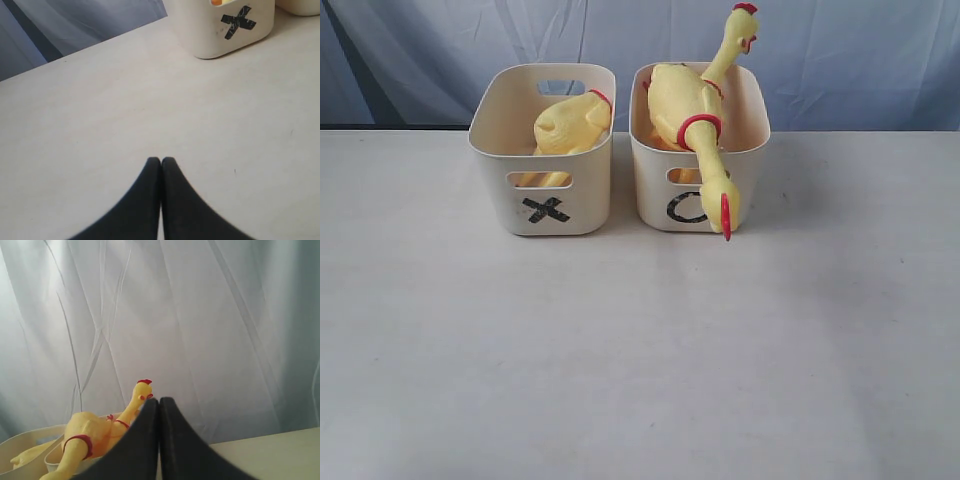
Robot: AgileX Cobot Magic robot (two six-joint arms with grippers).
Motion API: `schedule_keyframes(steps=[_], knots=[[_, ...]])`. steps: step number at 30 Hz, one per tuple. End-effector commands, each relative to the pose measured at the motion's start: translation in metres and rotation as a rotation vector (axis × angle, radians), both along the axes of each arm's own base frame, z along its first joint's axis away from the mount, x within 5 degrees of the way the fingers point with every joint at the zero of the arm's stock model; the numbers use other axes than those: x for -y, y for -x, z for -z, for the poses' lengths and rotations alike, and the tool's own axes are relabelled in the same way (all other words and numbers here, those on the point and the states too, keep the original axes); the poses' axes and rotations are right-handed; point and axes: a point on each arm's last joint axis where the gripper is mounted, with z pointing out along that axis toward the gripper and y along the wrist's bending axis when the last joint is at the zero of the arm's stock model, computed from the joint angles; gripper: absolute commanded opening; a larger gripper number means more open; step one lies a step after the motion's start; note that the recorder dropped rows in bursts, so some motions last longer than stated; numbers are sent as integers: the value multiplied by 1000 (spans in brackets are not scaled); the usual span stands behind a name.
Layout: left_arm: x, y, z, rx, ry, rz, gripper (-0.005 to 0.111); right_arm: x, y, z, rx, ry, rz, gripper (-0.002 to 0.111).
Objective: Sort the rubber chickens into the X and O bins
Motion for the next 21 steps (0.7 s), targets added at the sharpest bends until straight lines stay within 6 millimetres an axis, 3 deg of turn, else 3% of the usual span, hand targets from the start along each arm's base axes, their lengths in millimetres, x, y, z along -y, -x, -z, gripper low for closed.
schedule_keyframes(steps=[1, 9, 14, 21], knots=[[0, -2, 2, 40, 1, -4, 0, 1, -1, 5, -30, -10, 10, 0], [1, -8, -23, 352, 42, -1, 0, 6, -3, 30, -306, -33, 68, 0], [1, -8, -25, 375, 45, -1, 0, 9, -1, 43, -457, -43, 99, 0], [1, -8, -26, 376, 45, -1, 0, 9, -1, 44, -462, -45, 98, 0]])
